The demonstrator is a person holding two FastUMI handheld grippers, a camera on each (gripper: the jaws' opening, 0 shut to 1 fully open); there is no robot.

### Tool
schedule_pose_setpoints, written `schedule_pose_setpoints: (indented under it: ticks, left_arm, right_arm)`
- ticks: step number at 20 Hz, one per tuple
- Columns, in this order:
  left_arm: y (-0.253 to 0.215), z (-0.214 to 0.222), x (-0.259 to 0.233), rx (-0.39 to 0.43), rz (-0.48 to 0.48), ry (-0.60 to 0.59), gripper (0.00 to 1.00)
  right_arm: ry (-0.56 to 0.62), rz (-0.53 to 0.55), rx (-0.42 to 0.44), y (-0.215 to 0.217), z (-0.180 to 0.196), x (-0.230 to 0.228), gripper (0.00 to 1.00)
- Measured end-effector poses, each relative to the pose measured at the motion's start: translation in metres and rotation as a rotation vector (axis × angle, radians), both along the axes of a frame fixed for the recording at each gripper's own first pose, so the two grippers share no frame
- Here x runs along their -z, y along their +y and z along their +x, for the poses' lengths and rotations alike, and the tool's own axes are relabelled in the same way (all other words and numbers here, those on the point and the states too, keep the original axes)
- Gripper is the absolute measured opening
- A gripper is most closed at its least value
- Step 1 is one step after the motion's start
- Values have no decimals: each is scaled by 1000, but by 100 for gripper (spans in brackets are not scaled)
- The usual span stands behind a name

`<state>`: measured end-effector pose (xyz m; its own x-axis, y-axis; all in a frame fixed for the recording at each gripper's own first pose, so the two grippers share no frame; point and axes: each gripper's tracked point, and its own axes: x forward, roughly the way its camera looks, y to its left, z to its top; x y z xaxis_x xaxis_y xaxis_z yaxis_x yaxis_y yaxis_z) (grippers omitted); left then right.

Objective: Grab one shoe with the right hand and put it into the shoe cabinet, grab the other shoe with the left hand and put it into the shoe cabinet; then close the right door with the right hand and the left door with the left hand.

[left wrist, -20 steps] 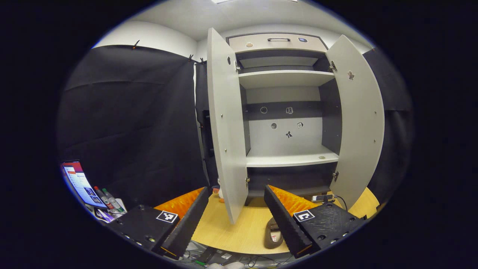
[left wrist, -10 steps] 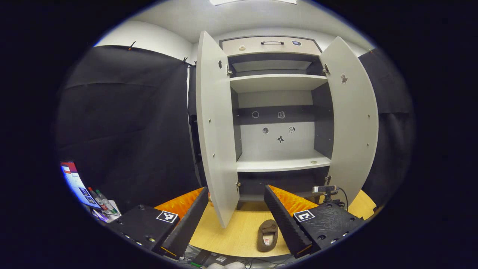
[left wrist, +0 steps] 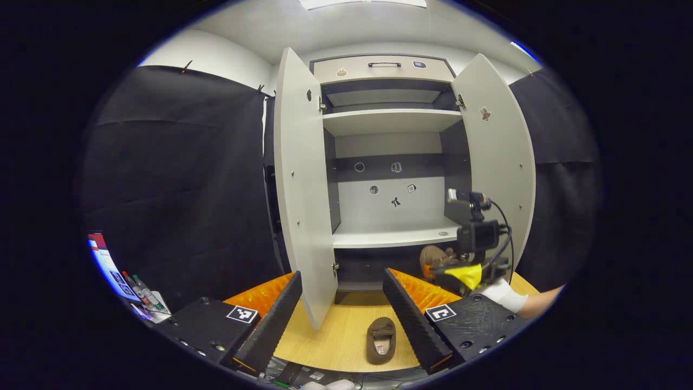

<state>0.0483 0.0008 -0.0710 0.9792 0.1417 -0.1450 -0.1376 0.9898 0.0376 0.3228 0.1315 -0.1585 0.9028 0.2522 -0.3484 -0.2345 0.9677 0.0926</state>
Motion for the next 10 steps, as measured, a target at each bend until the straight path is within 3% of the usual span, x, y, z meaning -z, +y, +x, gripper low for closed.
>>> schedule_pose_setpoints:
  ticks: [4, 10]
  left_arm:
    - [3, 2, 6, -18, 2, 7, 96]
    - [7, 9, 22, -64, -24, 30, 96]
  right_arm:
    - [-60, -27, 16, 11, 55, -54, 11]
    - [-80, -62, 59, 24, 147, -96, 11]
